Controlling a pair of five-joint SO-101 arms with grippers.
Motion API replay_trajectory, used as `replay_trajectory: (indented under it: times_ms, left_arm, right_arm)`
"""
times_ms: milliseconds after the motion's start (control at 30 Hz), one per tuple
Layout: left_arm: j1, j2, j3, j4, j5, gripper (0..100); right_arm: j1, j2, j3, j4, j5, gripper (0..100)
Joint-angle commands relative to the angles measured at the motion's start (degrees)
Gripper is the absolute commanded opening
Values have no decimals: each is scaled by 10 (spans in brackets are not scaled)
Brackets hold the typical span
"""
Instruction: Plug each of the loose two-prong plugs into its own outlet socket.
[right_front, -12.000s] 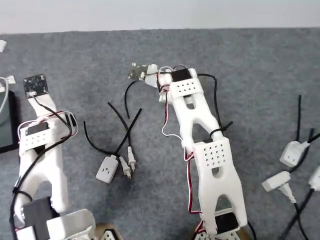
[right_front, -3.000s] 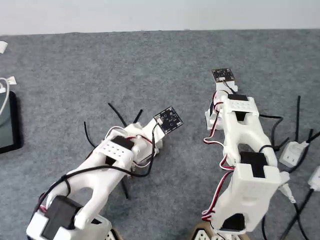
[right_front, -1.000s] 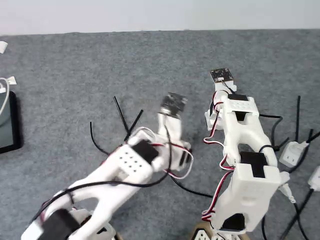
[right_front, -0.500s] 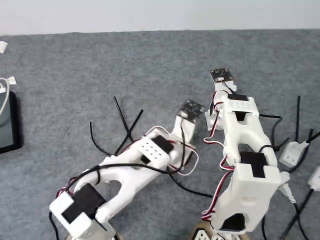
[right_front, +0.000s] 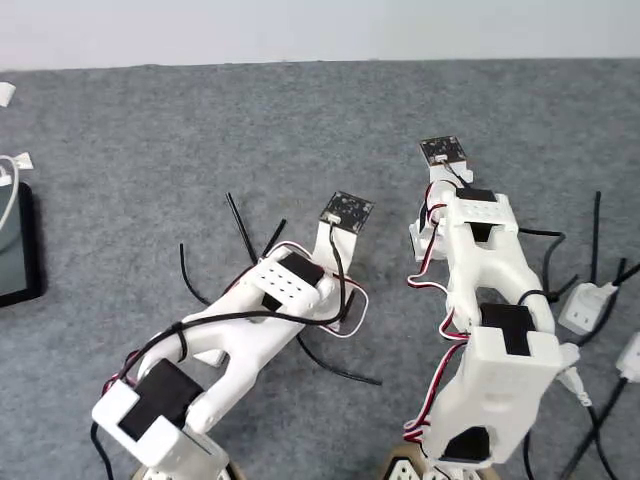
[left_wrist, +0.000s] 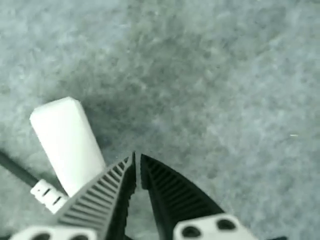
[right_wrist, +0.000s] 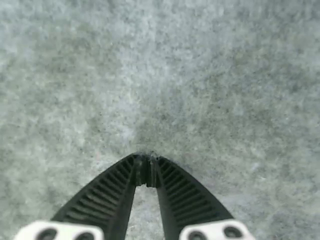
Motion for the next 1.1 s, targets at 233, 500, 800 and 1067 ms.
replay_trajectory:
  times_ms: [233, 500, 800, 1067]
  left_arm:
    - [-94, -10, -49, 9, -4, 12]
    - [-131, -117, 0, 8, -4, 13]
    - [-132, -122, 112, -103, -4, 13]
    - [-62, -264, 90, -38, -4, 13]
  right_arm:
    - [-6, -29, -6, -17, 5, 9]
    - [-6, -29, -6, -17, 5, 9]
    - [-6, -29, -6, -17, 5, 9]
    - [-11, -29, -6, -17, 6, 9]
